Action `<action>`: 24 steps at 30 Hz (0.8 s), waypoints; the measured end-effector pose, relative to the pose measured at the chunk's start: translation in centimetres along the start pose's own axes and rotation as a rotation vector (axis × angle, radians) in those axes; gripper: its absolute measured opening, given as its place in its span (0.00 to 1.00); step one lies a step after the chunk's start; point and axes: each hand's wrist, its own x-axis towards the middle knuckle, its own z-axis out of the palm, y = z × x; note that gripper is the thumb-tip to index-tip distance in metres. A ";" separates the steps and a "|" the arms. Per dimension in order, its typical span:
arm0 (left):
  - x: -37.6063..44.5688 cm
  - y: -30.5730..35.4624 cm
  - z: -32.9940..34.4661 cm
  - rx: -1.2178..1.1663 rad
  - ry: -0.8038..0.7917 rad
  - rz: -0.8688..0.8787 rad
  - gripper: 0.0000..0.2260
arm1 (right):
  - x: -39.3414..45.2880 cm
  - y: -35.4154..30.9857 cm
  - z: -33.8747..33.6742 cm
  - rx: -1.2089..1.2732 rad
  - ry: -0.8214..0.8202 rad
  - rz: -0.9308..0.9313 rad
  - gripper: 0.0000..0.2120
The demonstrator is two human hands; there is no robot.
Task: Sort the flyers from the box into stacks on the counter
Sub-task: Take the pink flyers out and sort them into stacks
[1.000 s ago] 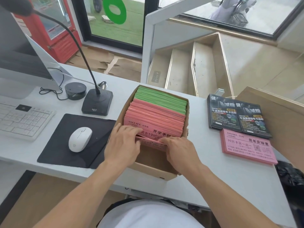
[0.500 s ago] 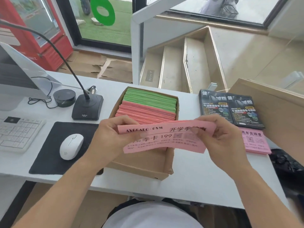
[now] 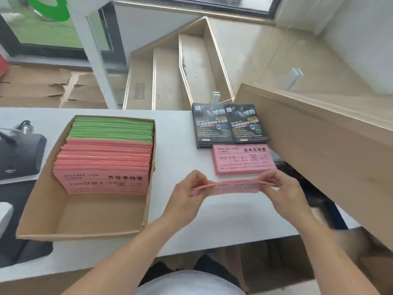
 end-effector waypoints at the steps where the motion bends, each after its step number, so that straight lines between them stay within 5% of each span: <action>1: 0.4 -0.3 0.7 -0.007 0.021 -0.004 0.11 | 0.2 0.8 -0.1 -0.012 -0.007 0.018 0.11; 7: 1.2 -1.9 2.7 -0.006 0.078 -0.014 0.07 | 1.6 3.4 -0.8 -0.040 -0.041 0.039 0.07; 15: 1.6 -5.0 1.8 0.180 0.044 -0.083 0.16 | 2.3 6.8 -0.2 -0.040 -0.184 0.105 0.13; 24: 2.1 -4.1 2.8 0.189 0.080 -0.072 0.07 | 3.2 7.7 -0.5 0.101 -0.169 0.103 0.08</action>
